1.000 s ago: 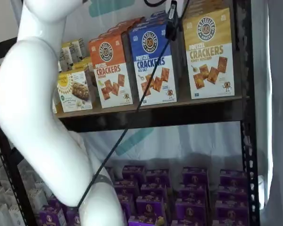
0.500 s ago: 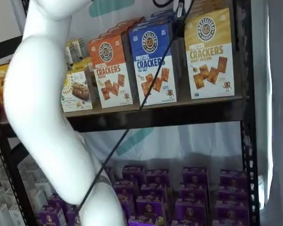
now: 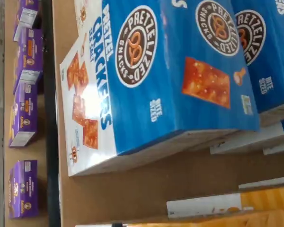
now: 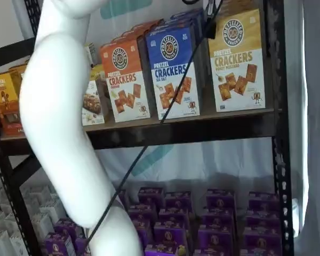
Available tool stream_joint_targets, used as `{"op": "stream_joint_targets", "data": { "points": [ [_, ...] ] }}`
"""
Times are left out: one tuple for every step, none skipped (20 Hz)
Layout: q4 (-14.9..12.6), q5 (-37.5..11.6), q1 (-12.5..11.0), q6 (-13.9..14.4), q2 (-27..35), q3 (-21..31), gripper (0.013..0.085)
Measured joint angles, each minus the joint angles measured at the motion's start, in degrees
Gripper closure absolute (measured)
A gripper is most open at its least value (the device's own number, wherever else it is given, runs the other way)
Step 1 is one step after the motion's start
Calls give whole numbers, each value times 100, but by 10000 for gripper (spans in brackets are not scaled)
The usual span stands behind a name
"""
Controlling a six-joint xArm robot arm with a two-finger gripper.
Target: Retrieve the yellow and white box located on the top shelf, the sixth one from the left
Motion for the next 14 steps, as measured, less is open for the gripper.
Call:
{"op": "stream_joint_targets", "data": {
  "points": [
    [-24, 16, 31, 33, 49, -71, 130],
    [-41, 15, 55, 52, 74, -110, 130],
    [-80, -9, 92, 67, 94, -146, 130],
    [-124, -53, 134, 77, 105, -167, 130],
    [-183, -78, 176, 87, 124, -200, 130],
    [-281, -85, 229, 97, 153, -251, 130],
    [-355, -71, 262, 107, 181, -295, 130],
    [-428, -45, 295, 118, 213, -348, 130],
    [-491, -29, 322, 127, 237, -387, 130],
    [-544, -19, 347, 134, 260, -420, 130],
    [-609, -1, 380, 149, 297, -474, 130],
    [-636, 11, 397, 160, 323, -508, 130],
    [-643, 9, 406, 168, 344, -533, 130],
    [-668, 22, 422, 181, 379, -584, 130]
  ]
}}
